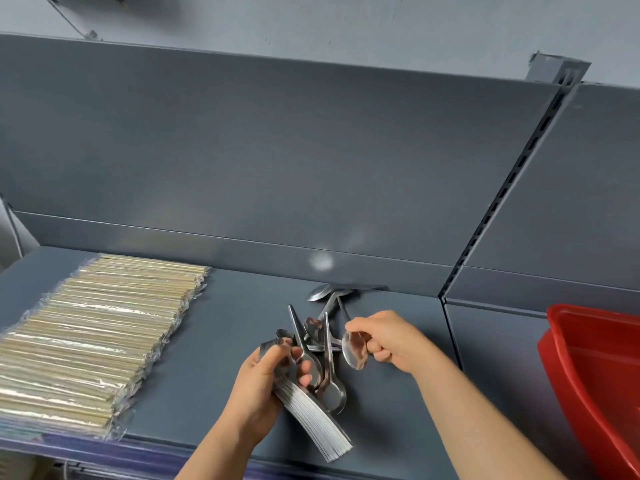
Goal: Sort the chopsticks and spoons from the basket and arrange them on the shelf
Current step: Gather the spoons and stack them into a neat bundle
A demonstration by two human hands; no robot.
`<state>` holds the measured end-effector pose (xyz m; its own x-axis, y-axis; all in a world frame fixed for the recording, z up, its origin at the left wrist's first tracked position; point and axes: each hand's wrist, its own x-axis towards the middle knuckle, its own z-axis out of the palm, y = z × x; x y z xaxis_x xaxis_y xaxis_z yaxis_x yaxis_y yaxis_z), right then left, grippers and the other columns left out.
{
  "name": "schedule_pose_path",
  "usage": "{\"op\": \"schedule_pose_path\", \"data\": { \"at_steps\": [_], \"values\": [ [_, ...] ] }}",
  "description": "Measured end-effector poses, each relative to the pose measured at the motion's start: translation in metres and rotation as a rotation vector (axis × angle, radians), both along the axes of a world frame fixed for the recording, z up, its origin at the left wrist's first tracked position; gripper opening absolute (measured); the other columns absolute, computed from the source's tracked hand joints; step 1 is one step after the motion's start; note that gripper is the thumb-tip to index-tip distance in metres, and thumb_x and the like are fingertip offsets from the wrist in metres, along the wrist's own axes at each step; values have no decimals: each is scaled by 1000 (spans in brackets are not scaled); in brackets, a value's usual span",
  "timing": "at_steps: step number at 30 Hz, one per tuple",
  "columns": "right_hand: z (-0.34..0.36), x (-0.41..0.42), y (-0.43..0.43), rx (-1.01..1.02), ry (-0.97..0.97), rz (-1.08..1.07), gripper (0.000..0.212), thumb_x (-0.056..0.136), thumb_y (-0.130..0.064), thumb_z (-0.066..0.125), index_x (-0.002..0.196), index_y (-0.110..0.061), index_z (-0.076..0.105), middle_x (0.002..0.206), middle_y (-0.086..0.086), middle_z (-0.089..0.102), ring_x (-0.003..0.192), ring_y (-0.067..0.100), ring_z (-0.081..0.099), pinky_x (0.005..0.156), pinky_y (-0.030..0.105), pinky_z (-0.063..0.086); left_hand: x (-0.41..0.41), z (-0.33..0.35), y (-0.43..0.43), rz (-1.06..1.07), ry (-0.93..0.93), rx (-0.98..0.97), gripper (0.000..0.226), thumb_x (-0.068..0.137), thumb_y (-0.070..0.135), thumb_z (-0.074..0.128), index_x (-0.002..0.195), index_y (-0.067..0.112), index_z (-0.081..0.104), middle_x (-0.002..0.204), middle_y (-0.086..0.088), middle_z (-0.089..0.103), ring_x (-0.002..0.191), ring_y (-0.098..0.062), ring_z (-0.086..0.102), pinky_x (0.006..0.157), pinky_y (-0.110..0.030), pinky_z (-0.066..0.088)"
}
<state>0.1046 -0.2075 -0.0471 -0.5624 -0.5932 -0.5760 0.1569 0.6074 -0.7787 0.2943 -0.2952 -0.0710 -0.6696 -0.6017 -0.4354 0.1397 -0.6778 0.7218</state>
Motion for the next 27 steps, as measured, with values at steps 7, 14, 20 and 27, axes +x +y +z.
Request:
{"op": "schedule_pose_path", "data": {
  "at_steps": [7,14,20,27],
  "values": [
    [12,17,15,-373,-299,-44,13,97,-12,54,86,-6,56,71,15,65,50,19,59,46,24,50,-10,8,6,-76,8,65,28,76,17,69,94,-1,57,81,-24,56,54,-30,58,53,-36,54],
    [-1,38,9,-521,-168,97,19,93,-3,56,80,-6,69,69,7,64,67,16,59,65,24,50,-13,5,5,-105,55,41,44,83,26,65,112,-7,65,103,-25,69,77,-28,70,69,-37,60],
    [-4,43,11,-525,-78,291,28,87,-29,57,95,-11,76,90,-4,71,77,5,56,71,22,42,-9,5,-11,40,70,62,20,77,15,68,90,0,65,86,-19,69,70,-30,70,62,-34,60],
    [-8,19,13,-377,-115,-75,50,92,-49,51,97,-2,66,82,12,66,63,18,61,58,27,47,10,-1,-38,171,-8,20,10,90,8,53,98,13,57,86,-10,71,73,-27,72,58,-34,55]
  ]
}}
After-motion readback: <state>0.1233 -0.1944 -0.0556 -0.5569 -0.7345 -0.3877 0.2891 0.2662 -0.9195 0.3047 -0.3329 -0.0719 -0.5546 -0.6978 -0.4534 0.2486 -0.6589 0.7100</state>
